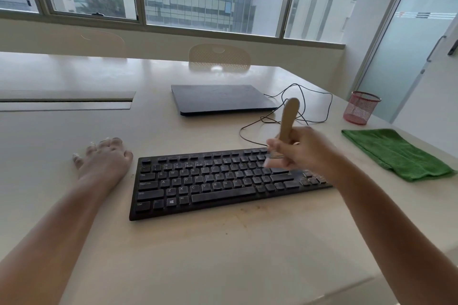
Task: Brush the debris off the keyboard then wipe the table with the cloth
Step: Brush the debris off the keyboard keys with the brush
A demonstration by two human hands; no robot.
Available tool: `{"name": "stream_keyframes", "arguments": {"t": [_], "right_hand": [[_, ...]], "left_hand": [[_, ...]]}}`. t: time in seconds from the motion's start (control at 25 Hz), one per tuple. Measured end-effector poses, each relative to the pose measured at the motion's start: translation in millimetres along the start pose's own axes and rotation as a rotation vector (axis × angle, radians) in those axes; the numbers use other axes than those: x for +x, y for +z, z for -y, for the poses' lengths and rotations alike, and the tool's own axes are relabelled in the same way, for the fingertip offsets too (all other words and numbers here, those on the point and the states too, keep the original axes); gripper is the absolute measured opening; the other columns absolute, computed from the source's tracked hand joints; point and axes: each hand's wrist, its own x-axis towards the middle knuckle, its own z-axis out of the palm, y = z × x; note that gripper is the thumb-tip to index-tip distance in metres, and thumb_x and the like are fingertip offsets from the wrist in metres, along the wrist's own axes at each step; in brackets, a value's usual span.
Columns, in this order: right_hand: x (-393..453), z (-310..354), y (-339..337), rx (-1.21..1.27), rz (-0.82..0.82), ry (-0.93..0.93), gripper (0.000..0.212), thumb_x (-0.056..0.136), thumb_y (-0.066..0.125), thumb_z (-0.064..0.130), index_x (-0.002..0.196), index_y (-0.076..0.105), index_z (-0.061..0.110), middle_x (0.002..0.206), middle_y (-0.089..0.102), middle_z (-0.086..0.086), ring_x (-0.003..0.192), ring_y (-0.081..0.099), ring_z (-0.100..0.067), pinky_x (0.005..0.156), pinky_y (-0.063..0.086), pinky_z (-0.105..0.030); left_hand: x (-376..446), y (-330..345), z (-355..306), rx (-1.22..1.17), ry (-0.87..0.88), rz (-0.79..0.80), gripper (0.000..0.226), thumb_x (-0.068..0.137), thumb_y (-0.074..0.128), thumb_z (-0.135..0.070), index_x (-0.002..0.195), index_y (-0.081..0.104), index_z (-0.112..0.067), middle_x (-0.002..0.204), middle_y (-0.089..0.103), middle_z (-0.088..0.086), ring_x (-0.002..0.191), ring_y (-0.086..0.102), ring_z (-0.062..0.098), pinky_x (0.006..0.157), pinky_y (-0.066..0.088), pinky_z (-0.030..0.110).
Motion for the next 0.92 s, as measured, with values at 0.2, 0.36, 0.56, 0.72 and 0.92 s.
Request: {"name": "stream_keyframes", "arguments": {"t": [0.2,0.36,0.56,0.72,0.92], "right_hand": [[-21,11,39,-0.185,0.154,-0.133,0.020,0.087,0.063,0.037,0.071,0.058,0.026,0.066,0.063,0.006,0.055,0.061,-0.006,0.058,0.051,-0.022],[-11,17,27,-0.048,0.100,-0.071,0.013,0.087,0.062,0.036,0.081,0.060,0.024,0.071,0.066,0.006,0.060,0.069,-0.010,0.051,0.052,-0.020],[-12,17,43,-0.008,0.242,-0.068,0.016,0.087,0.064,0.034,0.078,0.063,0.021,0.071,0.066,0.003,0.066,0.069,-0.010,0.069,0.059,-0.031],[-1,13,43,0.060,0.274,-0.031,0.012,0.087,0.063,0.031,0.083,0.064,0.020,0.075,0.068,0.000,0.064,0.067,-0.008,0.069,0.059,-0.031],[12,6,30,0.250,0.251,0.024,0.013,0.085,0.064,0.026,0.080,0.062,0.014,0.055,0.065,0.002,0.070,0.071,-0.018,0.062,0.057,-0.029]], "left_hand": [[-1,0,0,0.005,0.004,-0.007,0.044,0.097,0.030,-0.030,0.136,0.036,-0.012,0.152,0.027,0.010,0.141,0.020,0.033,0.112,0.012,0.058],[-2,-1,-1,0.002,0.000,-0.004,0.042,0.097,0.031,-0.029,0.135,0.038,-0.011,0.150,0.029,0.012,0.140,0.021,0.033,0.111,0.013,0.058],[-2,-1,-1,0.005,0.006,-0.007,0.042,0.097,0.031,-0.030,0.134,0.039,-0.011,0.150,0.030,0.012,0.139,0.022,0.033,0.111,0.014,0.058],[-2,-1,-1,0.001,0.006,-0.010,0.043,0.097,0.030,-0.030,0.135,0.038,-0.011,0.151,0.029,0.011,0.140,0.021,0.033,0.112,0.013,0.058],[-3,-2,-3,0.003,-0.002,-0.008,0.043,0.097,0.029,-0.031,0.135,0.037,-0.011,0.150,0.029,0.012,0.140,0.020,0.032,0.112,0.014,0.058]]}}
